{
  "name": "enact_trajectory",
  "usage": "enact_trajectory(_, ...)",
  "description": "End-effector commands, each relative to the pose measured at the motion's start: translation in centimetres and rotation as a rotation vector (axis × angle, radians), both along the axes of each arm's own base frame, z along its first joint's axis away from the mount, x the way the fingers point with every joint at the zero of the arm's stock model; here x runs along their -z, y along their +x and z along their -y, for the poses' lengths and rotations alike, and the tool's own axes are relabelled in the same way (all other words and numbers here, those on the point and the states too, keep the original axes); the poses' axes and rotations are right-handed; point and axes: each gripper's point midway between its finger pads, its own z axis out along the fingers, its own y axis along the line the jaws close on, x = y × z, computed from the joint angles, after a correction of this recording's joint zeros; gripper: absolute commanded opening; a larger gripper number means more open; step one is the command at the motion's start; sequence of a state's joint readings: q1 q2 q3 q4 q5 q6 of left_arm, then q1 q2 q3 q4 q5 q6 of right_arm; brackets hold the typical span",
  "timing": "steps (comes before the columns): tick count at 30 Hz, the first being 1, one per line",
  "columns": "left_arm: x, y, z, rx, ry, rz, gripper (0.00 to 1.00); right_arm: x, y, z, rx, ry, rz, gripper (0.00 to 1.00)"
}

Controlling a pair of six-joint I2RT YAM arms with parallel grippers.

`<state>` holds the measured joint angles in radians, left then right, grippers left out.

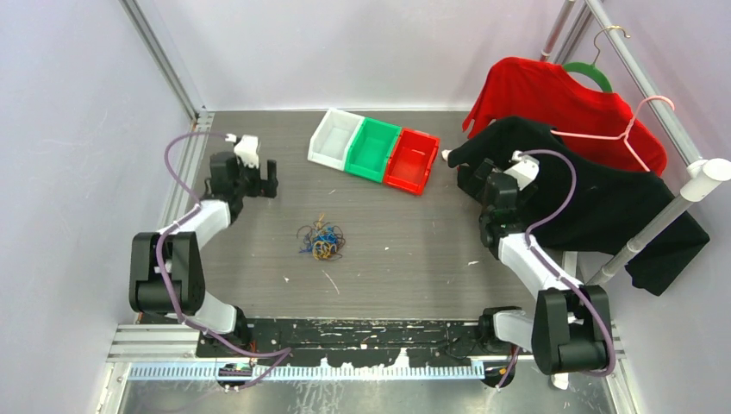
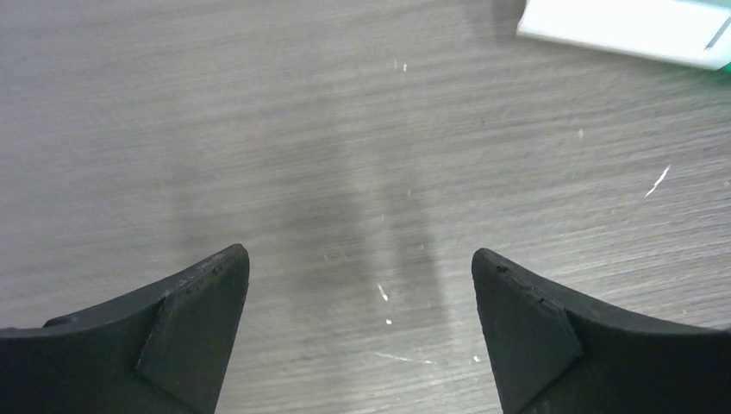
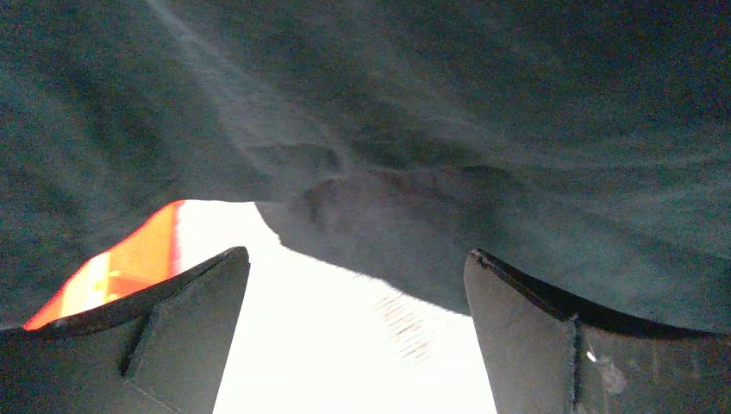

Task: Untangle the cables
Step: Move the bin to the center of the board.

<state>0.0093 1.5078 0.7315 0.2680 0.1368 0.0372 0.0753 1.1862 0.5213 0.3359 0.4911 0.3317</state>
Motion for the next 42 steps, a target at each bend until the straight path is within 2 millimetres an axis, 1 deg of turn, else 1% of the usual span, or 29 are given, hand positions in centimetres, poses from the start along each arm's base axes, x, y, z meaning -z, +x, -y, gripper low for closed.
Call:
enact_trajectory(1, -0.9, -2.5, 0.7, 0.134, 0.034, -0.229, 0.99, -1.0, -0.8, -3.7, -0.061, 0.163, -0.053, 1.0)
enact_trajectory(3, -2.0, -3.1, 1.2, 0.177, 0.018, -0.289, 0.97, -2.8, -0.6, -5.6, -0.086, 0.213, 0.003, 1.0)
enact_trajectory(4, -2.8, -3.4, 1.7, 0.204, 0.001, -0.314, 0.97, -3.4, -0.4, -6.5, -0.096, 0.249, 0.013, 1.0)
enact_trajectory(6, -4.1, -3.8, 2.6, 0.254, -0.034, -0.362, 0.97, -3.7, 0.1, -8.5, -0.124, 0.31, -0.014, 1.0)
enact_trajectory(8, -5.6, -4.4, 3.3, 0.292, -0.068, -0.415, 0.97, -4.1, 0.8, -11.1, -0.193, 0.335, -0.033, 1.0)
enact_trajectory(10, -7.0, -3.7, 3.7, 0.293, -0.099, -0.42, 0.96, -5.3, 1.5, -14.4, -0.312, 0.378, -0.001, 1.0)
enact_trajectory(11, -7.3, -3.6, 3.9, 0.288, -0.117, -0.439, 0.95, -6.2, 2.0, -16.3, -0.405, 0.427, 0.039, 1.0)
enact_trajectory(12, -7.7, -3.7, 4.2, 0.294, -0.136, -0.465, 0.95, -7.2, 2.6, -17.6, -0.488, 0.458, 0.081, 1.0)
enact_trajectory(14, -8.3, -3.8, 4.2, 0.306, -0.137, -0.496, 0.97, -9.1, 3.8, -19.5, -0.6, 0.519, 0.162, 1.0)
enact_trajectory(16, -8.1, -3.8, 3.8, 0.296, -0.114, -0.504, 0.97, -9.8, 5.7, -21.2, -0.658, 0.539, 0.142, 1.0)
enact_trajectory(18, -7.5, -4.0, 3.6, 0.292, -0.1, -0.512, 0.97, -8.1, 7.9, -21.6, -0.603, 0.513, 0.004, 1.0)
enact_trajectory(19, -6.9, -4.1, 3.4, 0.281, -0.096, -0.514, 0.97, -7.4, 8.7, -21.6, -0.577, 0.487, -0.027, 1.0)
enact_trajectory(22, -5.7, -4.7, 3.3, 0.267, -0.096, -0.534, 0.97, -6.8, 10.4, -22.0, -0.513, 0.416, -0.034, 0.99)
enact_trajectory(23, -5.6, -4.8, 3.2, 0.262, -0.091, -0.539, 0.97, -6.4, 11.0, -22.2, -0.495, 0.397, -0.056, 0.96)
enact_trajectory(24, -5.7, -4.8, 3.2, 0.262, -0.087, -0.538, 0.97, -5.8, 11.6, -22.4, -0.477, 0.375, -0.081, 0.91)
enact_trajectory(25, -5.7, -4.8, 3.2, 0.268, -0.084, -0.537, 0.96, -4.5, 12.5, -22.8, -0.46, 0.354, -0.118, 0.84)
enact_trajectory(26, -5.8, -4.8, 3.2, 0.272, -0.078, -0.535, 0.96, -3.8, 13.1, -23.0, -0.444, 0.333, -0.144, 0.78)
enact_trajectory(27, -6.0, -4.7, 3.2, 0.274, -0.075, -0.534, 0.96, -3.1, 13.7, -23.3, -0.424, 0.303, -0.162, 0.76)
enact_trajectory(29, -6.2, -5.0, 3.1, 0.277, -0.068, -0.543, 0.95, -1.9, 14.8, -23.7, -0.393, 0.242, -0.191, 0.77)
enact_trajectory(30, -6.2, -5.1, 3.1, 0.278, -0.071, -0.547, 0.95, -1.7, 15.3, -23.8, -0.37, 0.205, -0.19, 0.77)
enact_trajectory(32, -6.3, -5.5, 3.3, 0.297, -0.072, -0.549, 0.95, -1.0, 16.0, -24.3, -0.352, 0.148, -0.205, 0.78)
enact_trajectory(34, -6.2, -5.8, 3.0, 0.297, -0.056, -0.553, 0.95, -0.4, 16.8, -24.3, -0.319, 0.114, -0.228, 0.79)
enact_trajectory(37, -5.9, -7.1, 2.7, 0.327, -0.021, -0.583, 0.95, 0.5, 17.6, -24.2, -0.282, 0.08, -0.248, 0.8)
enact_trajectory(40, -5.6, -8.3, 2.5, 0.355, 0.005, -0.598, 0.95, 1.1, 18.0, -24.8, -0.284, 0.077, -0.241, 0.76)
enact_trajectory(42, -5.5, -9.2, 2.7, 0.372, 0.003, -0.603, 0.95, 1.6, 18.4, -25.4, -0.293, 0.07, -0.244, 0.7)
